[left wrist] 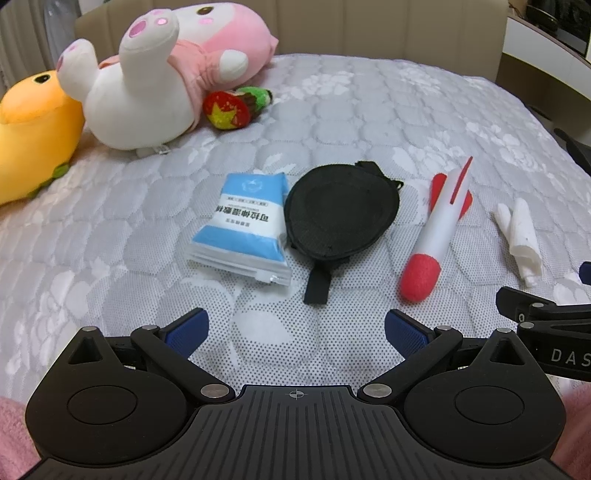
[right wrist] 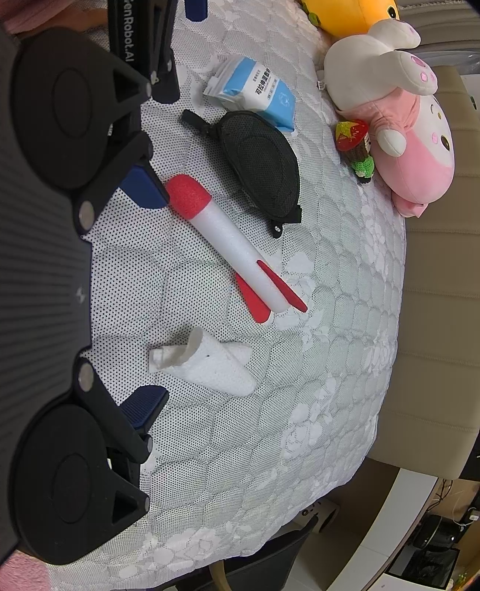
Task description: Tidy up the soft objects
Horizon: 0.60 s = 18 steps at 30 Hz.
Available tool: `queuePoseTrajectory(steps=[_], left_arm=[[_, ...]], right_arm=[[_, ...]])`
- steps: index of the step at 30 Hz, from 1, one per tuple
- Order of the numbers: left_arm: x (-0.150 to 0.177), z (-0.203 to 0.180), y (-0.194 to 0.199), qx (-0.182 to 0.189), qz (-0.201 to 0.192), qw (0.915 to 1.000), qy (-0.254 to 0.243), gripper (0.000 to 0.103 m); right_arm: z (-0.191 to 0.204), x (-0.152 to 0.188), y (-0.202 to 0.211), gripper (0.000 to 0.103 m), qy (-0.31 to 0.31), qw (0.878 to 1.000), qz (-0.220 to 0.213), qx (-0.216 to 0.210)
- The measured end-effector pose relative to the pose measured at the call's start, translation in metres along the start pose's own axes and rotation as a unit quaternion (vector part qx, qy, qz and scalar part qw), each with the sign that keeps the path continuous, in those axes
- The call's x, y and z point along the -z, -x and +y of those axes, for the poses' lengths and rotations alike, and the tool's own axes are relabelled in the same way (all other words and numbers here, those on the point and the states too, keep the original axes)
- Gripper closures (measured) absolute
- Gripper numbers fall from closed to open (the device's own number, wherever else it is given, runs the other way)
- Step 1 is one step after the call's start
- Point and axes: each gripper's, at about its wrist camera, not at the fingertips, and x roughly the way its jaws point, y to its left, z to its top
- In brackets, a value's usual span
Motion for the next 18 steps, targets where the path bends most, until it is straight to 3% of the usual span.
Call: queuePoseTrajectory(steps=[17, 18], left_arm=[[0.0012, 0.001, -0.0028, 0.001, 0.005, 1.0, 0.002, 0.0], [0.0021, 0.0002, -0.0035, -0.007, -0.011, 0.9999, 0.0, 0.0]], right_arm=[[0.0003, -0.0003, -0.0006, 0.0, 0.0, 1.0, 0.001, -0.001], [0.0004, -0.0002, -0.0006, 0.0, 0.0, 1.0, 0.001, -0.001]])
